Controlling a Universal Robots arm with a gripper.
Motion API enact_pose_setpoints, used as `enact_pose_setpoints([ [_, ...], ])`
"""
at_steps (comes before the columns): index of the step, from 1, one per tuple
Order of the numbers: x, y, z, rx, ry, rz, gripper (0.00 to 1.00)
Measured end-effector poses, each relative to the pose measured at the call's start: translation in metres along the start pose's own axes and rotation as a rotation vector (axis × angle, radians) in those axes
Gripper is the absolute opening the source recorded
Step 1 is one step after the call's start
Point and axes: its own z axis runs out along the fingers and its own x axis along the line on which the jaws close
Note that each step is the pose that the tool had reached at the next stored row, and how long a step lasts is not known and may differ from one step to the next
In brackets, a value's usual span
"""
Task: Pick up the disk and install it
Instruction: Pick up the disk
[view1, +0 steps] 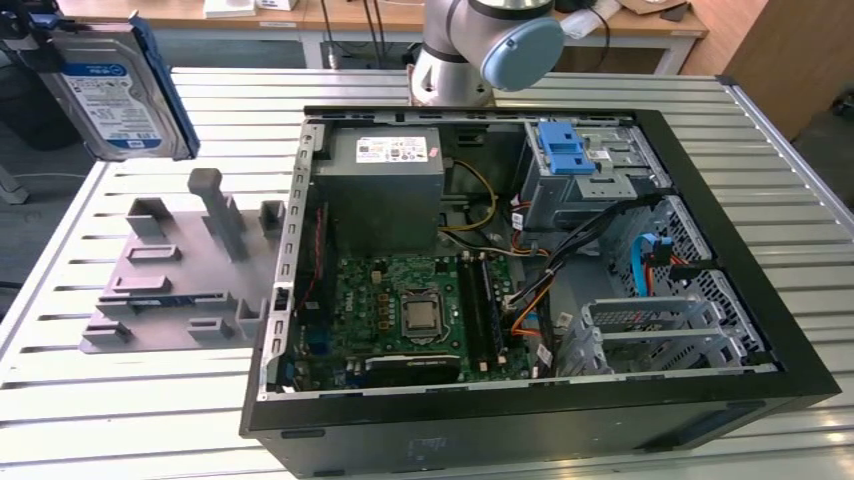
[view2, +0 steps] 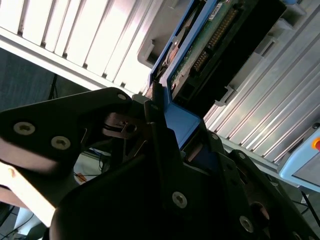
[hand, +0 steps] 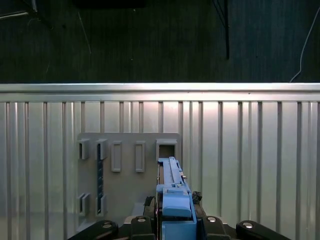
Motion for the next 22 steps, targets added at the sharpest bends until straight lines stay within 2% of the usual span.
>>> enact_pose_setpoints([
  [22,0.0004,-0.0006,-0.0208,0.0026,0.0,0.0,0.36],
])
